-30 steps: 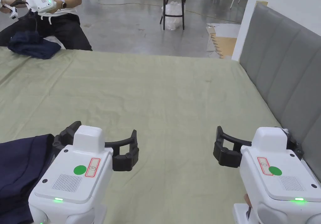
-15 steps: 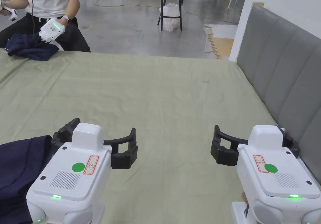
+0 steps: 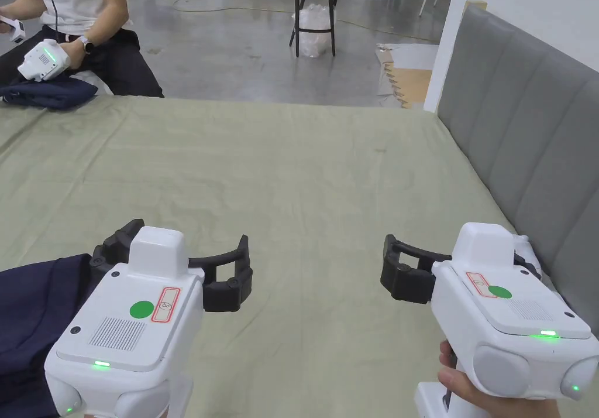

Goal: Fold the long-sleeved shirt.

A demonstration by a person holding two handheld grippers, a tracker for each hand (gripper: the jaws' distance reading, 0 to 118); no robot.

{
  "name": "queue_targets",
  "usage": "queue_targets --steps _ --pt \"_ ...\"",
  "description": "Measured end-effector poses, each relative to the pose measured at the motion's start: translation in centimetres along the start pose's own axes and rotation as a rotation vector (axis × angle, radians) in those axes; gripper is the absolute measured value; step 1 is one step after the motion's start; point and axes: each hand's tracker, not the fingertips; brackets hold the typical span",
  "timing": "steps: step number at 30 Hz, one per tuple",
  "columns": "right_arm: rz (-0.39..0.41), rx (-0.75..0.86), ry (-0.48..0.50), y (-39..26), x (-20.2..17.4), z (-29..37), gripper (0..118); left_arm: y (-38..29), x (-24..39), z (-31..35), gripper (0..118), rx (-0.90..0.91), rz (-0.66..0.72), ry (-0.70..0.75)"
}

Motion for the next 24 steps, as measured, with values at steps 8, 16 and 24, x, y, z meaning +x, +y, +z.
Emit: queue_targets --steps 8,16,24 --pt "-0.033 -0.043 -0.113 1.2 -0.9 0.5 118 -0.1 -0.4 0.0 111 -0.013 0.013 0.010" --pt "0.000 -0.029 -0.128 0.7 -0.6 0.2 118 -0.1 -0.3 0.0 111 -0.013 0.017 0.004" --pt "-0.037 -0.019 -0.141 0.8 -0.1 0.4 118 -0.2 -0.1 -0.1 111 -0.018 0.017 0.002"
